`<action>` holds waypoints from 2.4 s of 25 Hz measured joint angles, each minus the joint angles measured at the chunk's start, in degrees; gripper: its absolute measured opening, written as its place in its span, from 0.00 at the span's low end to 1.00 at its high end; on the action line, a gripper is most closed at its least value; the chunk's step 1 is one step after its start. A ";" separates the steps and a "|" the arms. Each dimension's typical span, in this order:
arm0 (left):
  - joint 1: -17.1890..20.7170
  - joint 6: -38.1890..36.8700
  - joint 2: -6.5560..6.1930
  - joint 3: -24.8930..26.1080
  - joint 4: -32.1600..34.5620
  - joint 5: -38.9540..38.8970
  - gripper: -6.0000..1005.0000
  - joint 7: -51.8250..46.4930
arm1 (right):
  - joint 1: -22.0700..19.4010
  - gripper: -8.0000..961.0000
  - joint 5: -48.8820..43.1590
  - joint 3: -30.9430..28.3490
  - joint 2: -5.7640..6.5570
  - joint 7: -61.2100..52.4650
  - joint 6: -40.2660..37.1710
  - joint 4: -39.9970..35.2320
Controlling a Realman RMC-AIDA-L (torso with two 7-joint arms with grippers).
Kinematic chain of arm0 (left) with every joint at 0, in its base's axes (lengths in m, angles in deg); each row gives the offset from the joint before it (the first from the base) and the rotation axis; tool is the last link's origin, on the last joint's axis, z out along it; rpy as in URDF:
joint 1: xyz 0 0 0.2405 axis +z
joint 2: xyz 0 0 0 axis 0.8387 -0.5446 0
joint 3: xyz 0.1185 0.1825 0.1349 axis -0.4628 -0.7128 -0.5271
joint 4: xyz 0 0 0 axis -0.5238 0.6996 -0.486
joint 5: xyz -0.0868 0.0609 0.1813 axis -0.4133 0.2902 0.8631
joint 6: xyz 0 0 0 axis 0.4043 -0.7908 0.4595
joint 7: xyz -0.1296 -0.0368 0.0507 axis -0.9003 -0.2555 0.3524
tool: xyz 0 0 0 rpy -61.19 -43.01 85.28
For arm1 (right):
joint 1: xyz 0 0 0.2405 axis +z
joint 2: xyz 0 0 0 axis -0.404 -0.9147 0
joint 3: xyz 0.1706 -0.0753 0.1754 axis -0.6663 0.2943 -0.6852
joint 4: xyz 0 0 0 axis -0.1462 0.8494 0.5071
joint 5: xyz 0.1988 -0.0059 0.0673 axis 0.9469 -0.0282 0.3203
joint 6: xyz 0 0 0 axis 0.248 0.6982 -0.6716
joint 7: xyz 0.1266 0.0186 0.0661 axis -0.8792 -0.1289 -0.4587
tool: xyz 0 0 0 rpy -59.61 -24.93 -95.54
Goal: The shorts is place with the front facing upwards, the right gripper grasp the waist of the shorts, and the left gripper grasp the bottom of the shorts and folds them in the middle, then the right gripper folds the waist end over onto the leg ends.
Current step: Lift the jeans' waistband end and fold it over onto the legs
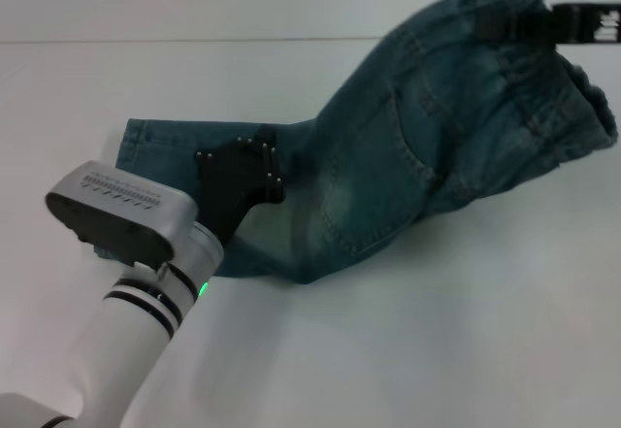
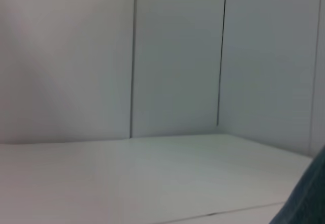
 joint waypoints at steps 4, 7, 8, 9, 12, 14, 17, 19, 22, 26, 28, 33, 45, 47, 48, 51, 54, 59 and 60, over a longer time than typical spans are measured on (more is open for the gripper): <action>-0.23 2.13 0.00 2.61 -1.73 0.06 0.01 4.32 | 3.35 0.12 -0.42 2.66 -0.01 -1.66 -0.02 -2.49; -0.33 2.69 0.00 2.81 -2.11 0.50 0.01 4.55 | 7.19 0.12 -2.53 4.06 -0.32 -2.51 0.37 -2.93; -0.32 2.89 0.00 2.91 -2.27 0.83 0.01 4.56 | 8.88 0.12 -3.93 4.23 -0.66 -2.64 0.68 -3.07; -0.33 3.04 0.00 3.02 -2.41 1.13 0.01 4.56 | 10.20 0.12 -5.12 4.33 -1.04 -2.68 0.98 -3.23; -0.34 3.52 0.00 3.12 -2.59 1.59 0.01 4.58 | 14.31 0.12 -8.82 5.15 -2.43 -2.40 2.67 -3.42; -0.35 3.77 0.00 3.13 -2.65 1.60 0.01 4.59 | 16.39 0.12 -10.77 6.91 -3.30 -2.20 4.28 -3.43; -0.35 3.82 0.00 3.15 -2.88 1.62 0.01 4.60 | 18.56 0.12 -12.21 10.60 -4.18 -2.03 6.84 -3.12; -0.32 3.82 0.00 3.20 -3.16 1.63 0.01 4.61 | 19.44 0.12 -12.18 13.16 -4.54 -2.00 8.79 -2.38; -0.22 3.81 0.00 3.25 -3.79 1.63 0.01 4.63 | 20.54 0.12 -11.79 16.69 -4.74 -2.00 12.64 -0.07; -0.43 3.82 0.00 3.28 -4.76 1.70 0.01 4.64 | 22.37 0.12 -11.31 18.95 -4.81 -1.15 15.95 3.62; -0.67 3.83 -0.01 3.48 -5.35 2.58 0.01 4.64 | 22.57 0.12 -11.04 19.04 -4.81 -0.89 16.25 3.81; -0.91 4.41 0.00 5.18 -6.74 5.87 0.01 5.34 | 23.33 0.12 -9.57 20.28 -4.90 0.37 17.81 4.57; 1.66 4.81 0.00 7.34 -7.18 6.49 0.01 7.39 | 27.86 0.12 -8.56 22.58 -4.84 8.17 23.18 16.29; 1.72 4.88 0.00 7.34 -7.41 7.23 0.01 7.39 | 28.91 0.12 -8.52 23.31 -4.86 9.50 24.50 18.41; 1.75 4.93 0.00 7.36 -7.54 7.55 0.01 7.39 | 29.35 0.12 -8.51 23.88 -4.90 10.18 25.33 19.22; 1.81 5.01 0.00 7.30 -7.86 7.67 0.01 7.39 | 30.41 0.12 -8.32 25.74 -5.08 11.76 27.61 20.99; 1.82 5.40 0.00 7.35 -8.14 7.68 0.01 7.39 | 31.13 0.12 -6.70 27.60 -5.17 13.68 29.18 22.56; 1.84 5.62 0.00 7.43 -8.47 7.69 0.01 7.37 | 32.63 0.12 -4.24 30.60 -5.20 16.34 31.85 25.43; 1.84 5.62 0.00 7.43 -8.51 7.69 0.01 7.37 | 32.97 0.12 -4.05 31.19 -5.24 16.65 32.46 25.93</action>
